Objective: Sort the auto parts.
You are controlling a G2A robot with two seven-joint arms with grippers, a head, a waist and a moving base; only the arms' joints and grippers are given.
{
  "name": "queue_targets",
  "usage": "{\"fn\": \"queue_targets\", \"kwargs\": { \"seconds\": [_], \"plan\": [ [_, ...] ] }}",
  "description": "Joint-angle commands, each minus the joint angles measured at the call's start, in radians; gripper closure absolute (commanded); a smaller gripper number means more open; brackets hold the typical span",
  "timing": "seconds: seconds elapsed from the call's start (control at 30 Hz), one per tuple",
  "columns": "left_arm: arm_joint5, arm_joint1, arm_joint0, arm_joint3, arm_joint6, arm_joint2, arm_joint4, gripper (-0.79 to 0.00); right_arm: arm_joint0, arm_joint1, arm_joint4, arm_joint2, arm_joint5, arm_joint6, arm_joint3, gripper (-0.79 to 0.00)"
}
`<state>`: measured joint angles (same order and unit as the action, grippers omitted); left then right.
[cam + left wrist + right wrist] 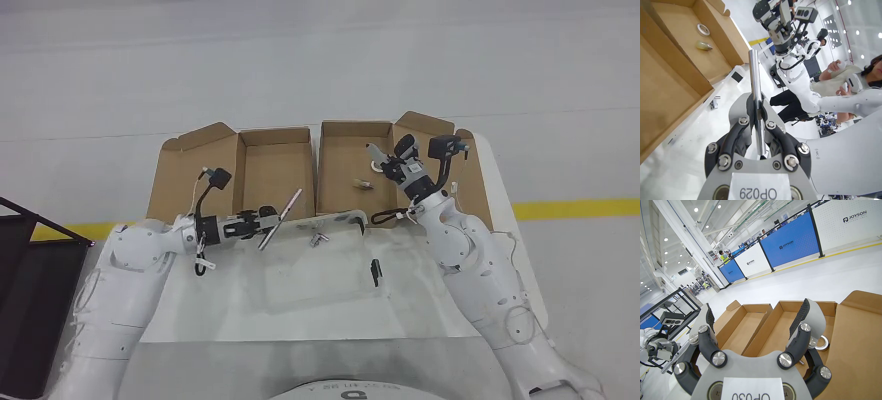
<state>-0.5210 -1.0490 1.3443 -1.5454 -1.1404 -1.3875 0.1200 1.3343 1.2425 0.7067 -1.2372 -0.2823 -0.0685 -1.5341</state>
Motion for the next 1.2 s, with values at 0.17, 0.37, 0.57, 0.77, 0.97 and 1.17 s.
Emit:
{"fn": "queue_targets", "kwargs": {
  "seconds": [0.17,0.37,0.57,0.77,0.97,1.17],
  "plan": [
    [0.047,0.004,0.007,0.041,0.017,-0.022,0.138,0.000,0.000,0.000,0.000,0.000,0.000,0.000,0.000,-0.785],
    [0.081,0.015,-0.002,0.107,-0.047,-0.089,0.327,0.000,0.000,0.000,0.000,0.000,0.000,0.000,0.000,-0.785],
    [0.125,0.019,0.006,0.141,-0.082,-0.129,0.492,0.000,0.000,0.000,0.000,0.000,0.000,0.000,0.000,-0.785],
    [0.289,0.013,-0.013,0.225,-0.260,-0.128,0.815,0.000,0.000,0.000,0.000,0.000,0.000,0.000,0.000,-0.785],
    [0.341,0.005,-0.047,0.300,-0.319,-0.106,0.910,0.000,0.000,0.000,0.000,0.000,0.000,0.000,0.000,-0.785],
    [0.324,0.001,-0.058,0.322,-0.304,-0.108,0.916,0.000,0.000,0.000,0.000,0.000,0.000,0.000,0.000,-0.785]
  ]
}}
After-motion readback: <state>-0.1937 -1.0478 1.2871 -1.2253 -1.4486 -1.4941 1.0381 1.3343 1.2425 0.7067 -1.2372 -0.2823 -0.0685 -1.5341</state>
